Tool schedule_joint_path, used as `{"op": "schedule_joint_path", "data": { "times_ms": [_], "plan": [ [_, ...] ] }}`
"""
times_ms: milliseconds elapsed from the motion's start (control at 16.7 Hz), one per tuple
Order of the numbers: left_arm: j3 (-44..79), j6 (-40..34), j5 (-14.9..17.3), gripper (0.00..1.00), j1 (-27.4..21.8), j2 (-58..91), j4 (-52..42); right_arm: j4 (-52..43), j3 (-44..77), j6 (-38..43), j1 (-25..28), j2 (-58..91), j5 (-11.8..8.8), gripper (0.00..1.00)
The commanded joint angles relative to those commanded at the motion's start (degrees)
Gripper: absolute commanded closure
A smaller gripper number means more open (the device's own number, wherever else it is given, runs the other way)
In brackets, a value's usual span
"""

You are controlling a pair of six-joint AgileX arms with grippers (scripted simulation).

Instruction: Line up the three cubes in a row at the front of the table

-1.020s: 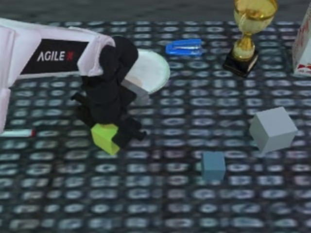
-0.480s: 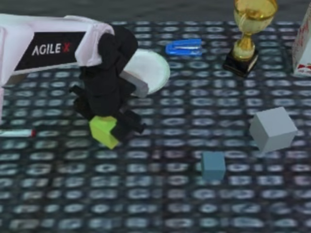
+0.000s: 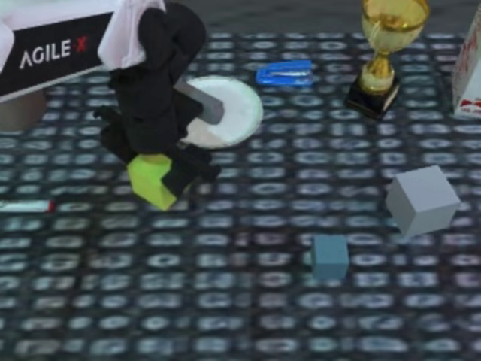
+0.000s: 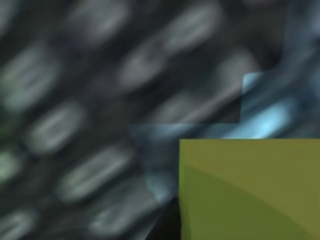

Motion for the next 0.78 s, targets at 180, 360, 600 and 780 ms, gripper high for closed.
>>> {"op": "schedule_joint_path", "data": {
  "times_ms": [180, 360, 600, 780],
  "plan": [
    [0.3, -0.6, 0.0, 1.0, -0.7, 0.4, -0.1, 0.0, 0.0, 0.0, 0.0, 0.0, 0.0, 0.0],
    [2.4, -6.1, -0.2, 1.0, -3.3, 1.6, -1.2, 0.0, 0.0, 0.0, 0.0, 0.0, 0.0, 0.0],
    [6.0, -21.4, -0.4, 1.0, -8.7, 3.6, -3.7, 0.0, 0.0, 0.0, 0.0, 0.0, 0.0, 0.0],
    [8.6, -36.3, -0.6, 1.0, -13.4, 5.0, -5.8, 0.0, 0.0, 0.0, 0.0, 0.0, 0.0, 0.0]
  ]
}}
